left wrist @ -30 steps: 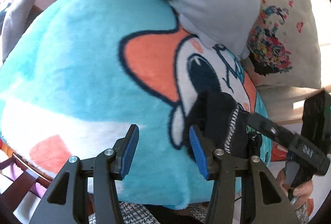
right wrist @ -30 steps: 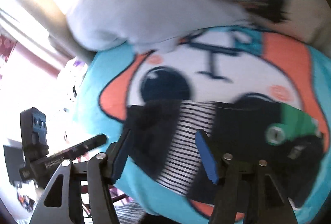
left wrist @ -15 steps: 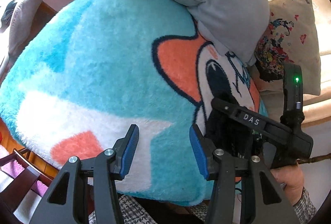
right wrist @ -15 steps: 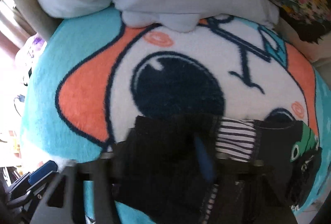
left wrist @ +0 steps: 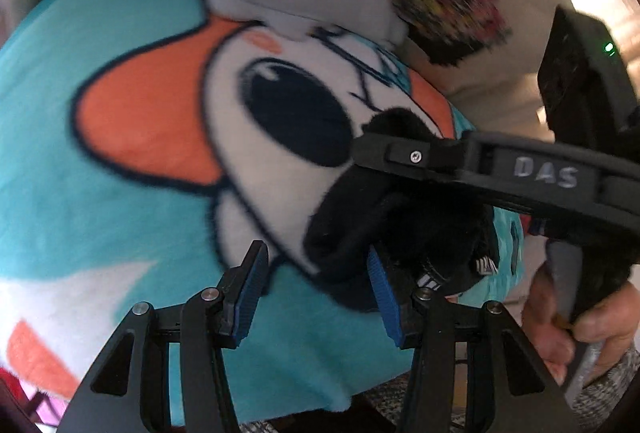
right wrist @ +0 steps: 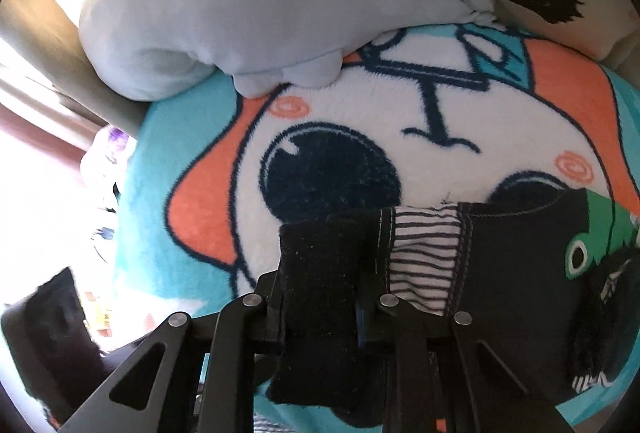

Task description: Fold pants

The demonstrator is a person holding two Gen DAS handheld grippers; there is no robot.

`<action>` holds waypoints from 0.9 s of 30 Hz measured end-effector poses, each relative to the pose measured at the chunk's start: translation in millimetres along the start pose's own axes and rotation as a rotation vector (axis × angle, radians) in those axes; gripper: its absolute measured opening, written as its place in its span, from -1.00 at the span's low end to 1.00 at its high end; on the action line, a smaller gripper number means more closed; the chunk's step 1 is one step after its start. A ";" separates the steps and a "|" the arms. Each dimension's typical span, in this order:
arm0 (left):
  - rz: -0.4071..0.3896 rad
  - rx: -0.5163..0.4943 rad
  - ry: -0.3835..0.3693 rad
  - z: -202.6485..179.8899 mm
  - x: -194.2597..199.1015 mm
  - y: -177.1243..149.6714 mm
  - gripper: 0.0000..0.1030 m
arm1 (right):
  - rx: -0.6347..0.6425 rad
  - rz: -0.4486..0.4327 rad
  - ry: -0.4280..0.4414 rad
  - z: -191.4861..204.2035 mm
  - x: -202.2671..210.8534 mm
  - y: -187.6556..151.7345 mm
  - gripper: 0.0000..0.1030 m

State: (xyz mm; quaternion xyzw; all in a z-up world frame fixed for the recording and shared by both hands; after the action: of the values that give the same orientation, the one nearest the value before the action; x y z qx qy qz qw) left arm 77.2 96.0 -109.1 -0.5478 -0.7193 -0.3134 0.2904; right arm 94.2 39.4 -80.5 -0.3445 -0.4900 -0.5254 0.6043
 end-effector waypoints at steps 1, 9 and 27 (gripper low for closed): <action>0.009 -0.014 -0.004 -6.5 -1.8 -1.3 -0.04 | -0.007 -0.010 0.008 1.3 6.3 -1.3 -0.53; 0.023 -0.132 -0.055 -89.4 -3.2 -19.3 -0.21 | -0.058 -0.107 0.098 -26.6 55.6 -5.4 -0.53; 0.120 -0.223 0.014 -193.9 -69.8 -58.1 -0.21 | -0.325 -0.256 -0.030 -248.1 119.9 -77.5 -0.15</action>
State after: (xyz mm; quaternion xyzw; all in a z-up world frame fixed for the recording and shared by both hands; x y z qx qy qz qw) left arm 51.4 -107.3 -46.8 -0.6164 -0.6440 -0.3772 0.2510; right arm 72.1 -243.7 -43.8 -0.3803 -0.4474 -0.6648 0.4618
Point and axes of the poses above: each gripper's, at about its wrist camera, not at the fingertips, and x roughly against the way its jaws point, z to its left, y to its top, the point moved 9 cm from there along -x, roughly the way its jaws point, and after that the axes turned 13 degrees about x, right-handed, at the moved point
